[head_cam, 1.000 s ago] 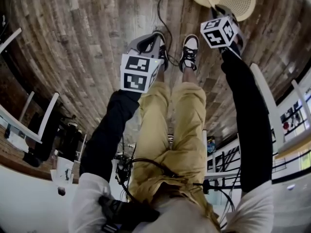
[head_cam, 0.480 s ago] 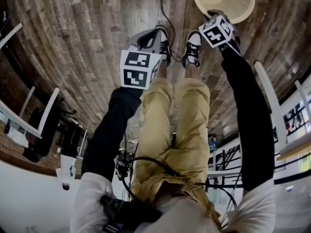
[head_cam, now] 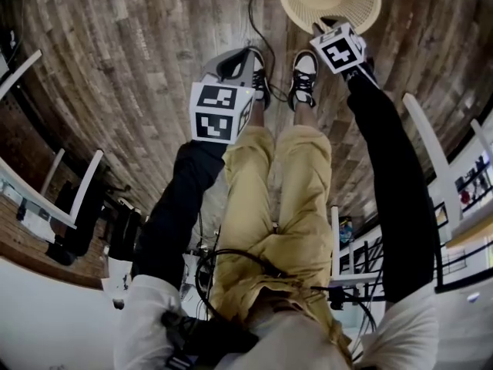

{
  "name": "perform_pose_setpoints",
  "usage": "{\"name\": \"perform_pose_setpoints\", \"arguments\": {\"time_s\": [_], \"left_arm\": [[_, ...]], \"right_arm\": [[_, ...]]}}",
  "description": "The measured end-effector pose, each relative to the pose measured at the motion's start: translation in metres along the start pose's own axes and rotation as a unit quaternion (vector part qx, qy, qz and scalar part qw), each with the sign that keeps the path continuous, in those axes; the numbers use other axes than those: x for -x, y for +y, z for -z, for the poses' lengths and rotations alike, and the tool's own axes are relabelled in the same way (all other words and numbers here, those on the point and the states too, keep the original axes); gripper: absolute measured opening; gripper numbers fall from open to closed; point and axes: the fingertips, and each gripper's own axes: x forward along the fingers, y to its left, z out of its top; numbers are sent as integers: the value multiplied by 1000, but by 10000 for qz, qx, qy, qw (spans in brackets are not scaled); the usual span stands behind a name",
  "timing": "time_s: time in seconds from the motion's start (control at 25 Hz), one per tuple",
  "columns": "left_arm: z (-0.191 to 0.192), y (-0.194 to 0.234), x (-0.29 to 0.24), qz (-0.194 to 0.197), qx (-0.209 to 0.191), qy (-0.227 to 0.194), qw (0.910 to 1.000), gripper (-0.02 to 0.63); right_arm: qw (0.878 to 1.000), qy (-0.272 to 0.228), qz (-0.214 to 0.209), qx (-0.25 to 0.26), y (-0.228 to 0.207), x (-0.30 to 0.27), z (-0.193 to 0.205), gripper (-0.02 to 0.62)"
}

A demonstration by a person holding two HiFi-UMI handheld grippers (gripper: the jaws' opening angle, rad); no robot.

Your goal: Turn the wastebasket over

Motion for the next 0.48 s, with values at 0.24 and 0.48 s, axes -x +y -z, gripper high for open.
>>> {"name": "perform_pose_setpoints", "arguments": {"time_s": [0.24,0.48], "left_arm": [[-3,-20,4,100,-138,6,9999,3],[-13,-46,25,235,-286,-71,9993,3]], "right_arm": [[9990,-289,91,-328,-1,24,-2,77],[9924,-970,431,-616,2,91,-27,77]]}}
